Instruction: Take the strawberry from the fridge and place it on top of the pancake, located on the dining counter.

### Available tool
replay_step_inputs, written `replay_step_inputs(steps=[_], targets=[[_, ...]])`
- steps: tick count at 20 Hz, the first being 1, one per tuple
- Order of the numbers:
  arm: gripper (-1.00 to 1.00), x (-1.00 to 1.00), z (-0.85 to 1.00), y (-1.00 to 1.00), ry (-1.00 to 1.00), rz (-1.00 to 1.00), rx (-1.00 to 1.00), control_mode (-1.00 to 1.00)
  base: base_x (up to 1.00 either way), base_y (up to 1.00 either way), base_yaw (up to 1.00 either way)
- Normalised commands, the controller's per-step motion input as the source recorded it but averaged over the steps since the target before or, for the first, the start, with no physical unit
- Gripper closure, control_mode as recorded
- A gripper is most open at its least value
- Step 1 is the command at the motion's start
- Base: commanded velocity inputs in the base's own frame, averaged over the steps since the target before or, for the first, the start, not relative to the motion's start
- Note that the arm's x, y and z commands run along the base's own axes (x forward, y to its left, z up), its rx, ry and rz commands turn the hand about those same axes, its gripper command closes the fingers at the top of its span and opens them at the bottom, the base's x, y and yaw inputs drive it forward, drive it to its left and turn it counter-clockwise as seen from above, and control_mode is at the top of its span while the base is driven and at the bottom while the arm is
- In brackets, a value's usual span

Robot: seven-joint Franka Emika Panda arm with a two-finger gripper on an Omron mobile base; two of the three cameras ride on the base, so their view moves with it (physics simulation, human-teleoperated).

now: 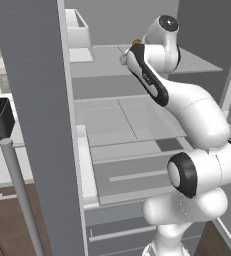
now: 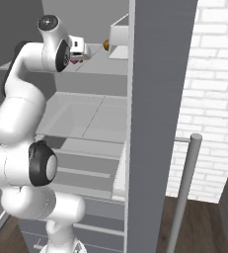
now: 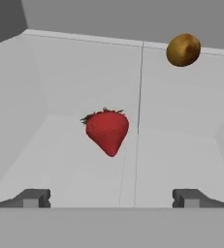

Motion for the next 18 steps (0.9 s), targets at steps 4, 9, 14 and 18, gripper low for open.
replay_step_inputs(steps=[4, 9, 14, 18], targets=[[-1.00, 0.44, -0.11, 0.03, 0.00, 0.00, 0.00, -1.00, 0.00, 0.00, 0.00], [-1.00, 0.41, -0.17, 0.11, 0.00, 0.00, 0.00, -1.00, 0.00, 0.00, 0.00], [-1.00, 0.35, -0.20, 0.12, 0.00, 0.00, 0.00, -1.00, 0.00, 0.00, 0.00], [-1.00, 0.47, -0.06, 0.01, 0.00, 0.00, 0.00, -1.00, 0.00, 0.00, 0.00]])
